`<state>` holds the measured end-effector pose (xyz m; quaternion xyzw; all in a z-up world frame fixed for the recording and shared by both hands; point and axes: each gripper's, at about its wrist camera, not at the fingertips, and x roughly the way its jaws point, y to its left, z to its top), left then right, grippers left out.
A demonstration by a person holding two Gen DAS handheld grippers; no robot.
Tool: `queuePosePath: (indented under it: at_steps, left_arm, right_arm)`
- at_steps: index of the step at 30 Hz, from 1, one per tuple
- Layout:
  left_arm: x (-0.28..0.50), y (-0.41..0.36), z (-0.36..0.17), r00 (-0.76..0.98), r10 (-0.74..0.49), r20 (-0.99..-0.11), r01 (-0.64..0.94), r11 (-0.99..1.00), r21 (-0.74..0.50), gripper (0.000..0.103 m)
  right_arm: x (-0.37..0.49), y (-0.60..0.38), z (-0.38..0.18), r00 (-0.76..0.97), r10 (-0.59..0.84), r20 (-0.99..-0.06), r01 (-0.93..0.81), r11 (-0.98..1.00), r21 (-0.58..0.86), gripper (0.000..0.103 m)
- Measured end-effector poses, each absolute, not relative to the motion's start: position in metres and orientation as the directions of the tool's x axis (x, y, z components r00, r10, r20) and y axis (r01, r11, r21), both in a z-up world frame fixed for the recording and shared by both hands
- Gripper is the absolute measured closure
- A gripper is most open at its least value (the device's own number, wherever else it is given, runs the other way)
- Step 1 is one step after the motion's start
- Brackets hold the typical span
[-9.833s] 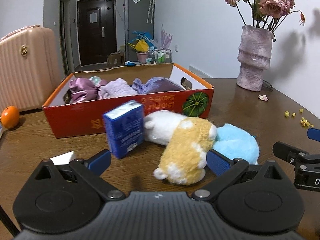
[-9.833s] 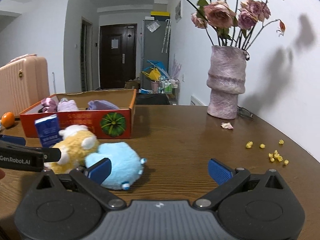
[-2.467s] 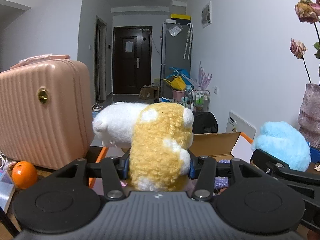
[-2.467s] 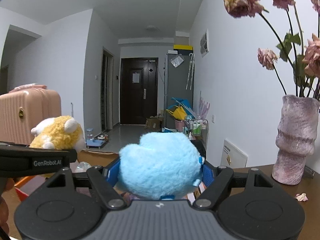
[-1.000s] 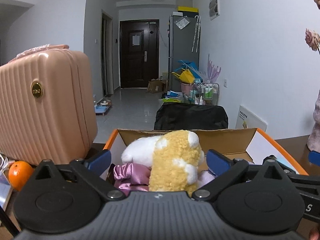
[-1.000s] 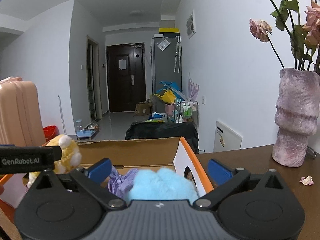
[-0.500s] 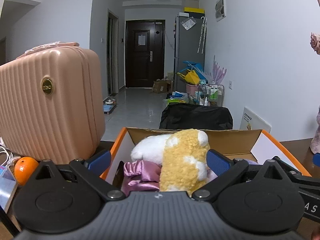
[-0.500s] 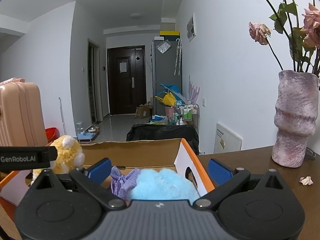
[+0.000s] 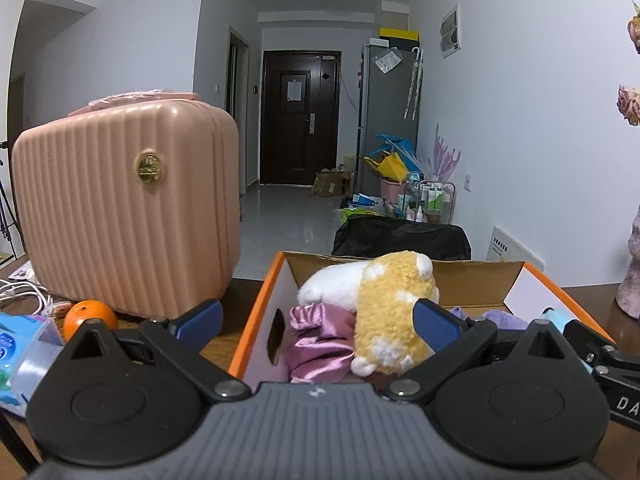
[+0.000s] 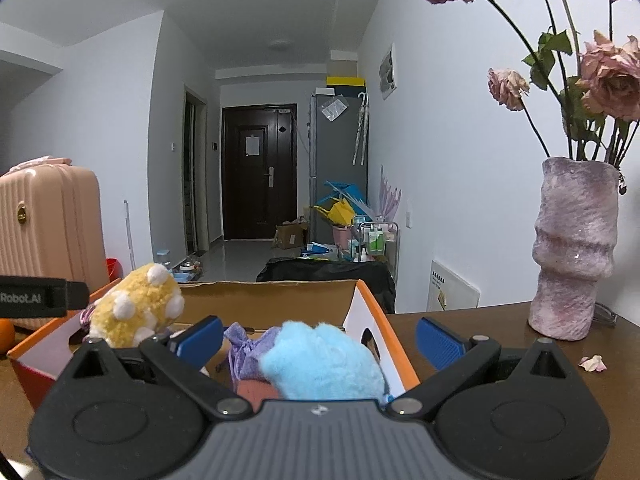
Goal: Organize soft objects
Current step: 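Move both open tools back from the box toward the milk carton and sponge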
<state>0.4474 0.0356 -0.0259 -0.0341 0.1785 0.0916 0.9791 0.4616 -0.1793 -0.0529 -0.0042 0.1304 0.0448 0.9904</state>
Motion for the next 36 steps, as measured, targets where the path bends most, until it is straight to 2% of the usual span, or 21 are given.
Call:
queuePosePath:
  at_steps: [36]
  left_arm:
    - [0.317,0.057,-0.030,0.915,0.199,-0.350,-0.211,0.978,0.005,0.000]
  right_arm:
    - [0.338,-0.191,-0.054,0.959,0.137,-0.248,-0.153,0.987,-0.047,0.000]
